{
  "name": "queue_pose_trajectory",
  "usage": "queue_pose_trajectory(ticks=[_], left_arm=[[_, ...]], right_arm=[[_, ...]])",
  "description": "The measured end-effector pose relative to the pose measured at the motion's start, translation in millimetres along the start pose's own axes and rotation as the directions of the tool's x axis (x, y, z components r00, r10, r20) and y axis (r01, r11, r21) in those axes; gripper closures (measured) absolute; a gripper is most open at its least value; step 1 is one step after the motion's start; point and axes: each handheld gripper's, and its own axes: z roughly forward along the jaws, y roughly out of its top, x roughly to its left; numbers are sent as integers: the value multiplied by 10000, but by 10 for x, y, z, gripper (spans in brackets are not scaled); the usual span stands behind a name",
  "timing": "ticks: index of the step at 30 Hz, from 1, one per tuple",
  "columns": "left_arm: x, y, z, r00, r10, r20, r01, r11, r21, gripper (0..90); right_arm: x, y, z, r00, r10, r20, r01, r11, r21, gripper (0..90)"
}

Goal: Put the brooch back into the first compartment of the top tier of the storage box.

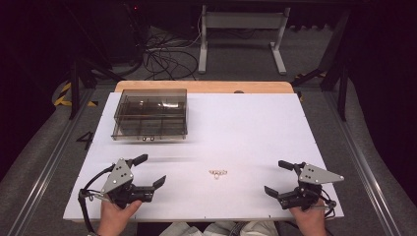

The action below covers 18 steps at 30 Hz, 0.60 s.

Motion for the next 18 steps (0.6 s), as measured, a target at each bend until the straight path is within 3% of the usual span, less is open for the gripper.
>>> queue_pose_trajectory(ticks=[18], left_arm=[[-72,304,266,9957,356,850,-368,9992,123,129]], right_arm=[[6,-18,-29,10000,62,-31,-62,10000,-16,16]])
